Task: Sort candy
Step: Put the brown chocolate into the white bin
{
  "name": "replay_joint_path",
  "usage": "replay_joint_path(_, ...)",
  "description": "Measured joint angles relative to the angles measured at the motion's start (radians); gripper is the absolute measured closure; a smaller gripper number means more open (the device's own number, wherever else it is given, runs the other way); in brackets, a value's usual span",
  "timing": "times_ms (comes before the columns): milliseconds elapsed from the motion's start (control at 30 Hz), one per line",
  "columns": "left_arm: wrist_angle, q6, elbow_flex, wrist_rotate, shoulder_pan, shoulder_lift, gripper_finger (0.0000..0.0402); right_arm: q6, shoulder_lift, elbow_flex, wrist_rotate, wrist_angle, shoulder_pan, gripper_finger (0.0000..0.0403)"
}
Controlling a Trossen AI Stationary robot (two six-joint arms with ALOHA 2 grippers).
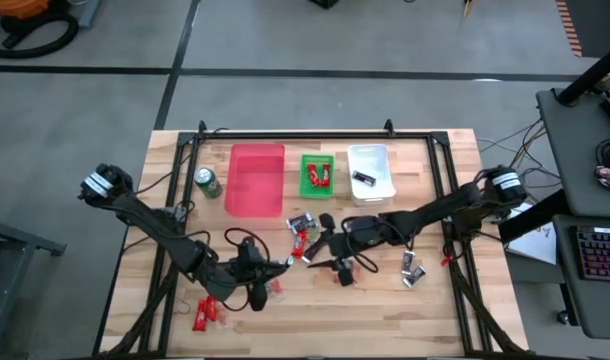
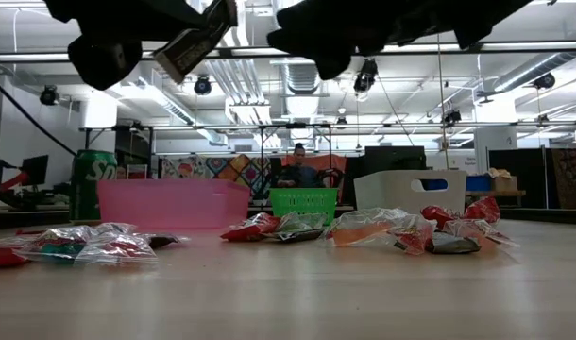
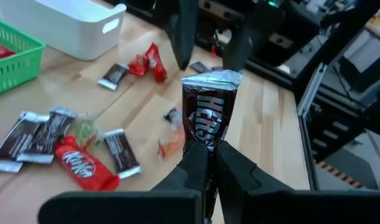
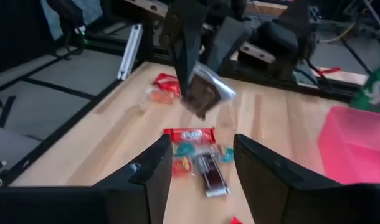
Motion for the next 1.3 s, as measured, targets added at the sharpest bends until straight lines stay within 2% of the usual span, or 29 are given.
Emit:
replay_joint_path(200, 0.113, 0.025, 0.000, 0.001, 0.000, 0.065, 0.0401, -0.006, 0.047, 0.051, -0.031, 0.000, -0.001, 0.0234)
replay_joint_path(533, 0.241, 0.028, 0.000, 0.001, 0.013, 0.141, 0.0401, -0.006, 0.065, 0.089, -0.143, 0.001, -0.001, 0.0234)
replay_joint_path(867, 0.441, 0.134, 0.000, 0.005, 0.030, 0.200, 0.0401, -0.014, 0.065, 0.089, -0.154, -0.012, -0.001, 0.0240)
replay_joint_path(1033, 0.467, 0.157, 0.000, 0.005, 0.030, 0.201, 0.0401, -0.014, 0.066, 0.088, -0.154, -0.021, -0.001, 0.0274)
replay_joint_path(1300, 0.464, 0.164, 0.002, 0.014, 0.029, 0.201, 0.0394, -0.018, 0.066, 0.088, -0.207, -0.030, -0.002, 0.0369)
